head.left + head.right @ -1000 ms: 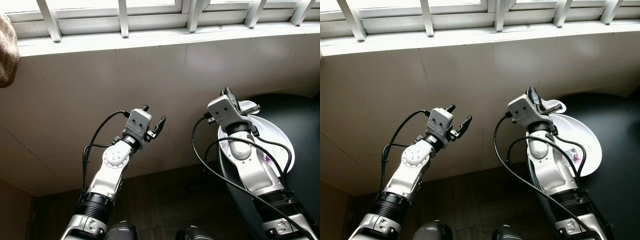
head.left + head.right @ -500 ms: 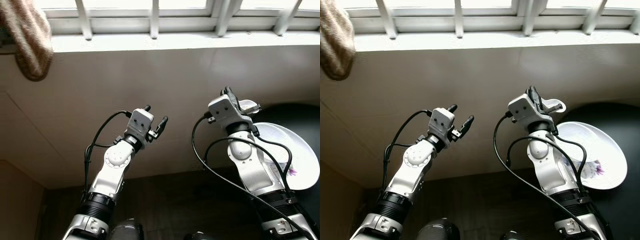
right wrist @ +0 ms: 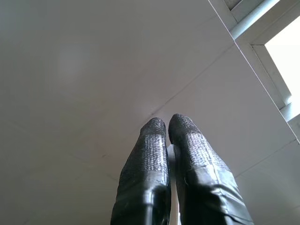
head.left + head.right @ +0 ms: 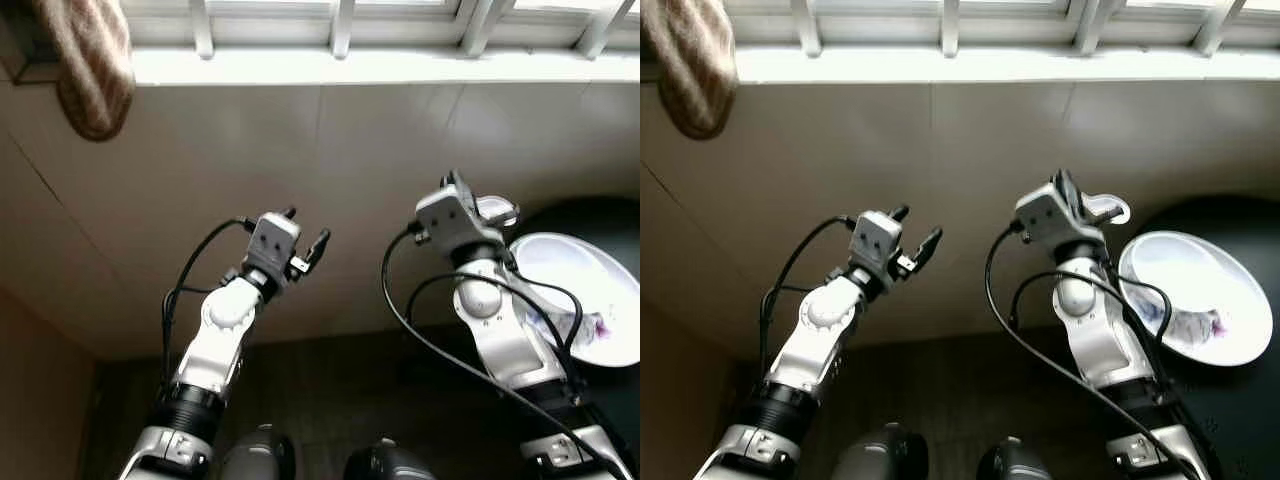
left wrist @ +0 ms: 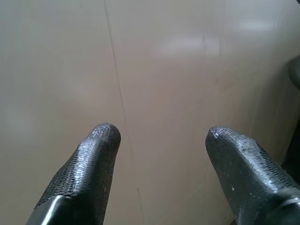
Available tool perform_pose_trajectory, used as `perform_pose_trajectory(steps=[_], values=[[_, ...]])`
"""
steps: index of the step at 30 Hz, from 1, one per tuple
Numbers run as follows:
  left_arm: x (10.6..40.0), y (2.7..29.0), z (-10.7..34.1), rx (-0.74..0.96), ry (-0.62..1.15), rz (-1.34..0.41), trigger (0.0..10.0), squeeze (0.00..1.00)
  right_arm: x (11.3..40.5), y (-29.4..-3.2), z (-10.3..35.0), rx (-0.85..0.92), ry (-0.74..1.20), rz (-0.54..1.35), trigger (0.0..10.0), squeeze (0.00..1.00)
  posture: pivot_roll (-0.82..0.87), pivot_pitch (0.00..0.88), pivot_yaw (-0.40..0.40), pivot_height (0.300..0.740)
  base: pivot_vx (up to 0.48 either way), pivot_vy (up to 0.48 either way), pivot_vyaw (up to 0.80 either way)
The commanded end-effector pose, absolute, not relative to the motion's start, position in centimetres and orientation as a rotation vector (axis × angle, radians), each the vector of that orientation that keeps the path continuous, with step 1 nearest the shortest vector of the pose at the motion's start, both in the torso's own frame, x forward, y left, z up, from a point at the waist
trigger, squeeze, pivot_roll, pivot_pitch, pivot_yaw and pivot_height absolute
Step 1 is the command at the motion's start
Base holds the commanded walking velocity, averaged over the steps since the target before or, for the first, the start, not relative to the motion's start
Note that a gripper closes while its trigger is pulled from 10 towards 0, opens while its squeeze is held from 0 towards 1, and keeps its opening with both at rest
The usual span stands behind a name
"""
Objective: Kitchen organization
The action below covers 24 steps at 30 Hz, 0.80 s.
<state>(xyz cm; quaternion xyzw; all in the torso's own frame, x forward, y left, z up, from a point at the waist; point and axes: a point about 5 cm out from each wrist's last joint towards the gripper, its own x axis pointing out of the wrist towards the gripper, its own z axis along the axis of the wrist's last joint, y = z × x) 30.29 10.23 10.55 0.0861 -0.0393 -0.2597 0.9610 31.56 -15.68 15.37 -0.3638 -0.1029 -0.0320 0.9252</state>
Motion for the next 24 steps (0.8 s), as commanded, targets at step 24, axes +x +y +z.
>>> perform_pose_trajectory(steps=[24], values=[[30.26,10.05,10.37,0.195,-0.078,-0.523,10.0,0.0,31.39,-15.22,15.29,-0.802,-0.233,-0.031,10.0,0.0,0.15,0.0,-0.054,0.74,-0.101,0.0,0.33]])
